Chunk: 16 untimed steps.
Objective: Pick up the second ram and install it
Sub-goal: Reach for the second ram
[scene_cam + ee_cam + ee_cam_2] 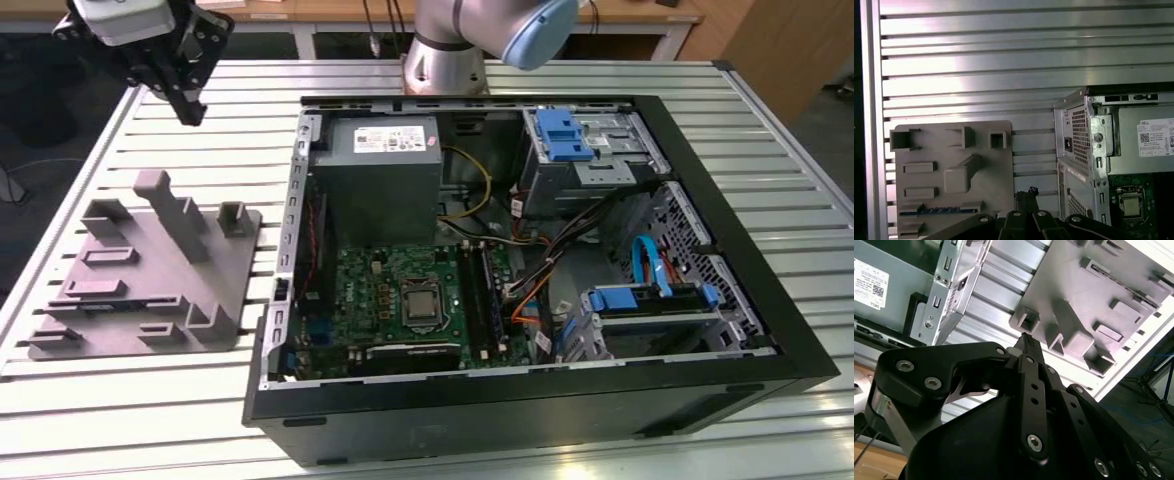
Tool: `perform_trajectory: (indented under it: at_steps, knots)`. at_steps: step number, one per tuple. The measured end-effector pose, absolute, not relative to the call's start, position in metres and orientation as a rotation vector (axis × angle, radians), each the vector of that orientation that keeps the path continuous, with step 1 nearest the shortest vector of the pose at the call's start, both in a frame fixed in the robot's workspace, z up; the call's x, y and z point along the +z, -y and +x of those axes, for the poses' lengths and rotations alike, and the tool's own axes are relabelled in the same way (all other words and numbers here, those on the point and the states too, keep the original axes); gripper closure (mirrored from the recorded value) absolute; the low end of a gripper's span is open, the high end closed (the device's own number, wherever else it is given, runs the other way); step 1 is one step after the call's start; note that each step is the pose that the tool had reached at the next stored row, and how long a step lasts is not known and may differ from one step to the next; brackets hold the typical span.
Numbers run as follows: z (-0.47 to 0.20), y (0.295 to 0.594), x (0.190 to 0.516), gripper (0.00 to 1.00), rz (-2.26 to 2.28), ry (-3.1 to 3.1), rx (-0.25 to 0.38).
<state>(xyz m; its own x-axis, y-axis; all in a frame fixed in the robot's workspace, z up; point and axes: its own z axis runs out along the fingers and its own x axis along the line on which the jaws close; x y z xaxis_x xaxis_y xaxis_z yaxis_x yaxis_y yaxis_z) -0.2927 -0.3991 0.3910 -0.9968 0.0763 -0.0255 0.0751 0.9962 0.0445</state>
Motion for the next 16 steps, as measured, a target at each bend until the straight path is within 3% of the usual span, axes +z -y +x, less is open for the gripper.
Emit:
perform_trajectory:
  at_steps: [16]
  knots:
    - [-0.316,0.406,0.389,0.90,0.118,-3.112,0.068]
